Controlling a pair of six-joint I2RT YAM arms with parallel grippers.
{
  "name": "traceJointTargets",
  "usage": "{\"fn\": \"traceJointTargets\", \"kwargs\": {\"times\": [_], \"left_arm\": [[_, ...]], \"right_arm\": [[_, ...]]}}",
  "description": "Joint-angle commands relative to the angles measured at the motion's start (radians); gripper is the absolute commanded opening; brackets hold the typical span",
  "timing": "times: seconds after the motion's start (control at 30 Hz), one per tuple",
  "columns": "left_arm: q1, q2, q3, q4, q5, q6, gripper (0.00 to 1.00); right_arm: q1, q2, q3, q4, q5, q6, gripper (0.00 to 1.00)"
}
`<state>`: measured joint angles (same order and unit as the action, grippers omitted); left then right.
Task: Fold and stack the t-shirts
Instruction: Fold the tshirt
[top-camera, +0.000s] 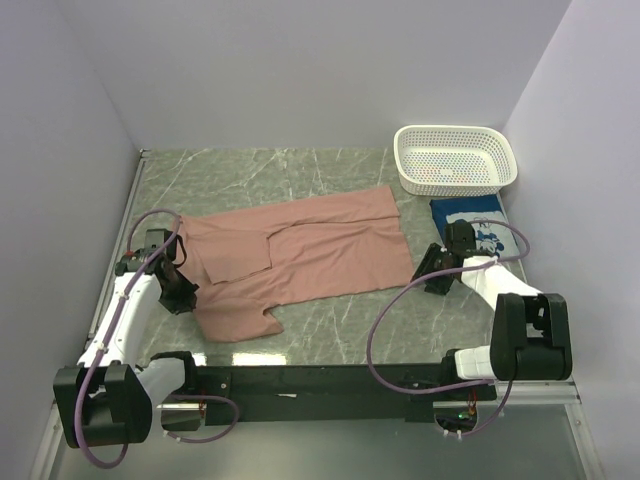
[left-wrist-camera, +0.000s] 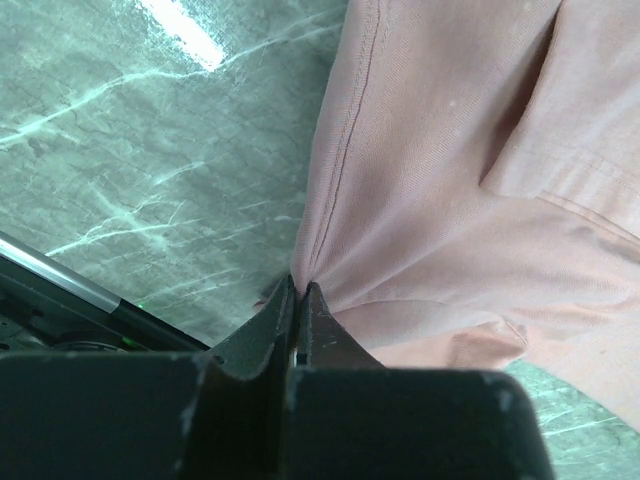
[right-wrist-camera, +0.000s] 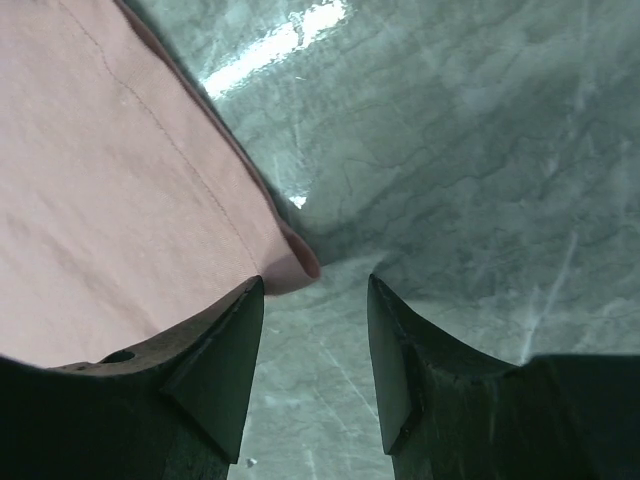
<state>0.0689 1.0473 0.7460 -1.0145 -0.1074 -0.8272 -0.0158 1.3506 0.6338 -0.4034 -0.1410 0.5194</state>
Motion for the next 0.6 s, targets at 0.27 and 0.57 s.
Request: {"fn": "traceJointTargets", "kwargs": {"times": [0.27, 0.57], "left_arm": [[0.002, 0.002, 0.004, -0.012, 0.003, 0.026, 0.01], [0.002, -0.001, 0.026, -0.035, 0.006, 0.025, 0.02]], "right_arm": [[-0.004, 0.048, 0.006, -0.020, -0.037, 0.027, 0.52], [-0.006, 0.044, 0.056, -0.115, 0.030, -0.005, 0.19]]}}
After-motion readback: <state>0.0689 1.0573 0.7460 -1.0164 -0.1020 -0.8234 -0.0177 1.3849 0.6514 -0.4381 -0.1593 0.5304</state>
